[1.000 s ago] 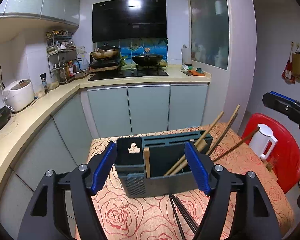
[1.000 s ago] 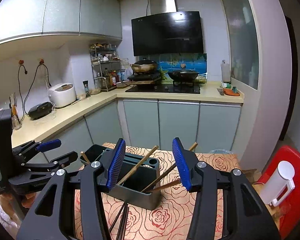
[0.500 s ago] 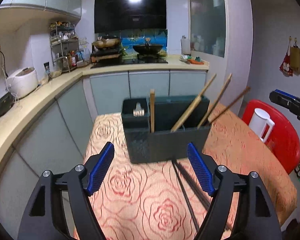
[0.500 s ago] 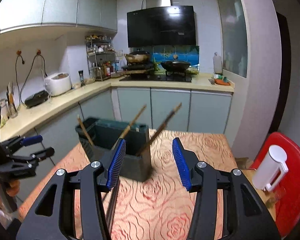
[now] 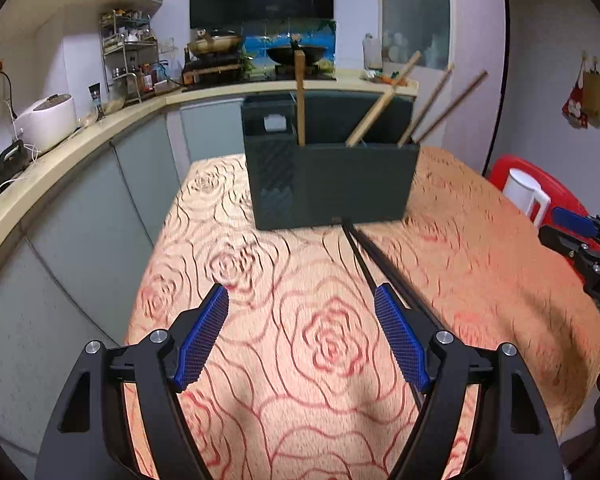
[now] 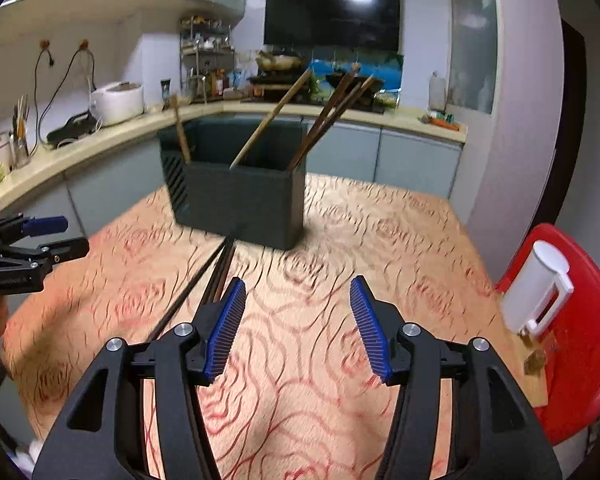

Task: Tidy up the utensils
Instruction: 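Move both open tools back toward the remaining dark chopsticks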

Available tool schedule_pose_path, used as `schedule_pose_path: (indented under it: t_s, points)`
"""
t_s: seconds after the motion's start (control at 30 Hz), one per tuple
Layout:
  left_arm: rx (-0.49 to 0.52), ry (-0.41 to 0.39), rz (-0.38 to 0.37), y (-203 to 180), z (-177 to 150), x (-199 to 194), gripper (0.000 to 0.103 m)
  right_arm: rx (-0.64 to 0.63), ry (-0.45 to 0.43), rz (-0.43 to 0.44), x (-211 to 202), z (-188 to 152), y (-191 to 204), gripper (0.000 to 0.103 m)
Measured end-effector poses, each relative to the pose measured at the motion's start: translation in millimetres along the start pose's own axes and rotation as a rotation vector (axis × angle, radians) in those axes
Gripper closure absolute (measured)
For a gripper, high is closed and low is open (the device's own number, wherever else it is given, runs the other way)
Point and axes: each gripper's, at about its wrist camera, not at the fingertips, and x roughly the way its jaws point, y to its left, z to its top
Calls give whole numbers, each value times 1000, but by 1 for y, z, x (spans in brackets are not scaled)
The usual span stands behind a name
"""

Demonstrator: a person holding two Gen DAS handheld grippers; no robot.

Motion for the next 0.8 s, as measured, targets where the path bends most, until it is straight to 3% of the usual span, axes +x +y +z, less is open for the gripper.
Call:
schedule_pose_path:
  t_s: [0.4, 0.8]
  points:
    - [68, 68, -54, -40, -42, 6, 30, 28, 50, 56, 0, -32, 5, 50]
    - [122, 198, -76, -69, -67, 39, 30, 35, 70, 74, 3, -44, 7, 50]
